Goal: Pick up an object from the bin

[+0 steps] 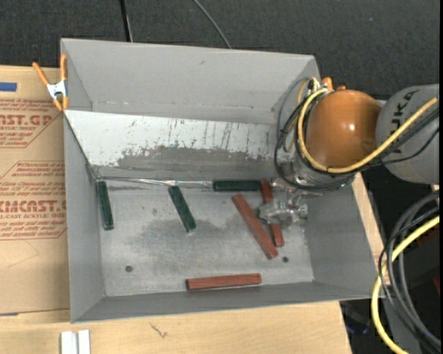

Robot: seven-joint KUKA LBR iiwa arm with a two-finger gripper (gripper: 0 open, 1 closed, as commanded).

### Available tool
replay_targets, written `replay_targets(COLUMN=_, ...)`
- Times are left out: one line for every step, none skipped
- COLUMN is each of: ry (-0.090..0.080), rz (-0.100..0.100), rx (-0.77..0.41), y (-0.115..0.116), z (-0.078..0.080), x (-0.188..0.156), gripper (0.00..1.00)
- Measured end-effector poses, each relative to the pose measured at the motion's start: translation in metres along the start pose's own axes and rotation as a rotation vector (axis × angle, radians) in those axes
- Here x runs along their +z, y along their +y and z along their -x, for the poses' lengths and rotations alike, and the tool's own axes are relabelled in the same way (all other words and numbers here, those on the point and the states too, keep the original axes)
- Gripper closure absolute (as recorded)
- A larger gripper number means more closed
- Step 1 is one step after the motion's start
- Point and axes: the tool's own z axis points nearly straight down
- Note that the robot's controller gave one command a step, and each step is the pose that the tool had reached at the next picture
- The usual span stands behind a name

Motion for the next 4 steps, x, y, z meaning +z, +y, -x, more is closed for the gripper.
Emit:
replay_targets(ry=-0.001, rz=-0.001, rx=0.002, y=0.0, z=-0.001, x=0.001, gripper=0.0)
replay_targets(ry=-0.001, rz=-0.001, rx=0.002, y=0.0, z=-0.001, x=0.001, gripper=1.0)
replay_targets(ry=-0.001, rz=-0.001, rx=0.002, y=0.0, z=-0.001, x=0.001, gripper=1.0)
replay_targets(ry=0.001, rz=0.004, rx=0.028, y=0.013, z=-0.004, x=-0.205, gripper=1.0)
